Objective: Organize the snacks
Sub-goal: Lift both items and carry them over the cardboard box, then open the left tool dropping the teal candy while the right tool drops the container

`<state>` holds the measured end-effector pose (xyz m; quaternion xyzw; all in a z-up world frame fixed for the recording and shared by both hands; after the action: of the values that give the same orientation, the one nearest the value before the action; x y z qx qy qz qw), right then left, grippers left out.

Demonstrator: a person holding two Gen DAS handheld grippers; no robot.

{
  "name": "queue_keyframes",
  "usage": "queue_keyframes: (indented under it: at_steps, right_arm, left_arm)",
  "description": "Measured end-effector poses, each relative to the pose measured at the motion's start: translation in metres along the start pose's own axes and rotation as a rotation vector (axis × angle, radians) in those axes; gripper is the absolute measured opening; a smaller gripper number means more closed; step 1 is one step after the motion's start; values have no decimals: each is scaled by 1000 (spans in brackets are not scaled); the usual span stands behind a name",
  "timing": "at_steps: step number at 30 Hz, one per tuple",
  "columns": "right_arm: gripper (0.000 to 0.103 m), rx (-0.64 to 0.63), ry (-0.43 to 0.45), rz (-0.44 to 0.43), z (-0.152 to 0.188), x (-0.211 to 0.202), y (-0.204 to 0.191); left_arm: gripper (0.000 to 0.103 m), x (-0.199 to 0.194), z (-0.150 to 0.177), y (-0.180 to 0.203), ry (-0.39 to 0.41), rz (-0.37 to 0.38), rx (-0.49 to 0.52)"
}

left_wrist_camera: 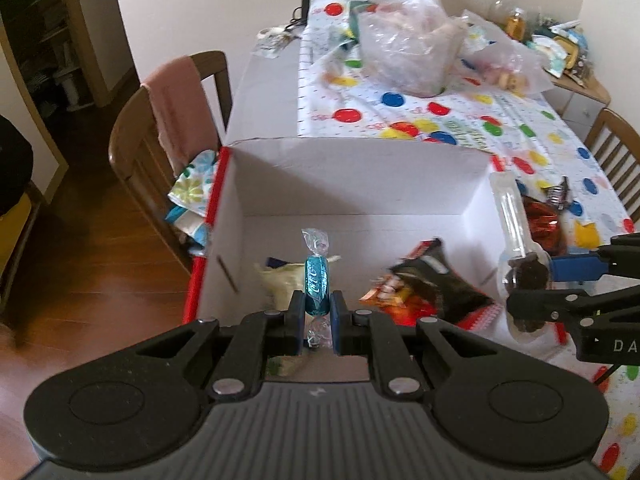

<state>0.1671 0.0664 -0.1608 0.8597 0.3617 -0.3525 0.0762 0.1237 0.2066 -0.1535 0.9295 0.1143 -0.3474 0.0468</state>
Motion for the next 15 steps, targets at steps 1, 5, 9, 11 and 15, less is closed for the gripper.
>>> queue_keyframes:
  at_steps: [1,5,9,11,15]
  right_arm:
    - [44,-1,-5,6,0,4,0]
    - [44,11,-23,28,-4,23,1]
    - [44,22,-36,44,-10,40,6]
    - [44,21,-53,46,-9,48,7]
    - [44,35,-80,36,-5,58,7]
  left_arm:
    - [12,3,0,-4,-3,-4,1]
    - [12,18,-1,-16,-13,-13,7]
    - [12,33,-4,-18,-23,-6,23]
    - [12,41,-3,-18,-35,-1,32]
    - [12,52,1,-18,-61,6,42]
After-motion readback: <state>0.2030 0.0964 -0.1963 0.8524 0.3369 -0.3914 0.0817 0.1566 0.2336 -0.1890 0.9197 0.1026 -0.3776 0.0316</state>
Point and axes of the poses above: each gripper's, at about its wrist camera, not at the fingertips, and x roughly the way its jaws point, y to its right, z to its underside, the point moved 10 cm from there along x, roughly the way its jaws point, and after that the axes turned 15 degrees about y, right-handed, at the moved point
